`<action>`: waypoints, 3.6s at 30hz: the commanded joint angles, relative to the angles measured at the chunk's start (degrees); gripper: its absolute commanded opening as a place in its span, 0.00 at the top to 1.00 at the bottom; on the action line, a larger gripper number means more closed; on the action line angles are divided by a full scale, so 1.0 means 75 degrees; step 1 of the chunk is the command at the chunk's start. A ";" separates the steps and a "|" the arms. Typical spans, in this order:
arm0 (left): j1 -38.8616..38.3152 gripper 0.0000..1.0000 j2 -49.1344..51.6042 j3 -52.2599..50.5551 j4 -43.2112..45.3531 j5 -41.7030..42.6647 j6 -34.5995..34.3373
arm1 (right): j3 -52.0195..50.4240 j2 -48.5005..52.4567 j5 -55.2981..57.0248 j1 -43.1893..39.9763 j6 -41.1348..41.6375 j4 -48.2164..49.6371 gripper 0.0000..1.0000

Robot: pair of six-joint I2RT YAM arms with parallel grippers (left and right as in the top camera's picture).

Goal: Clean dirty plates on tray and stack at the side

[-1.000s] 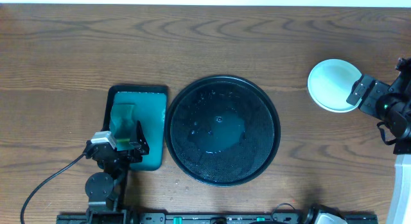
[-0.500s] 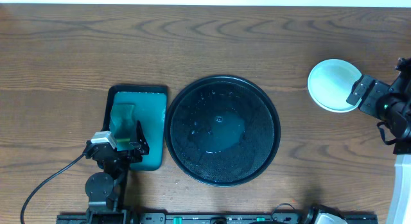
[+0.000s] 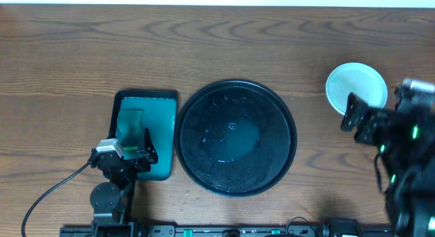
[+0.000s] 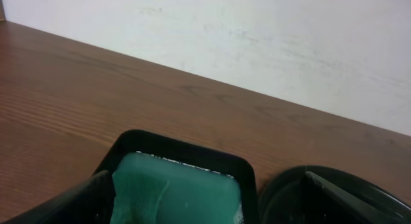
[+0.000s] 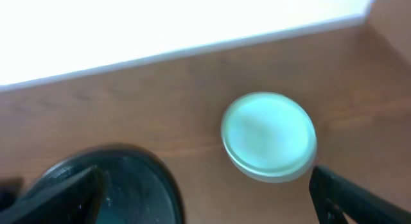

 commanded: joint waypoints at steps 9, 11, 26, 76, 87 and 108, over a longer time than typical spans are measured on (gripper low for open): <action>0.0026 0.09 -0.0050 -0.0070 -0.0347 0.0082 0.0157 | -0.5187 -0.4368 -0.0560 0.0303 0.1393 0.3401 0.01; 0.0026 0.08 -0.0050 -0.0070 -0.0347 0.0082 0.0157 | -0.6012 -0.4864 -0.0784 0.0347 0.1390 0.4065 0.01; 0.0026 0.08 -0.0050 -0.0070 -0.0347 0.0082 0.0157 | -0.8049 -0.5418 -0.1081 0.0965 0.0300 0.6245 0.01; 0.0026 0.09 -0.0050 -0.0070 -0.0347 0.0082 0.0157 | -0.8209 -0.5537 -0.1300 0.1049 -0.1300 0.5555 0.01; 0.0026 0.09 -0.0050 -0.0070 -0.0347 0.0082 0.0157 | -0.8209 -0.5537 -0.1300 0.1049 -0.1300 0.5552 0.01; 0.0026 0.08 -0.0050 -0.0070 -0.0347 0.0082 0.0157 | -0.8209 -0.5534 -0.1303 0.1049 -0.1300 0.5555 0.01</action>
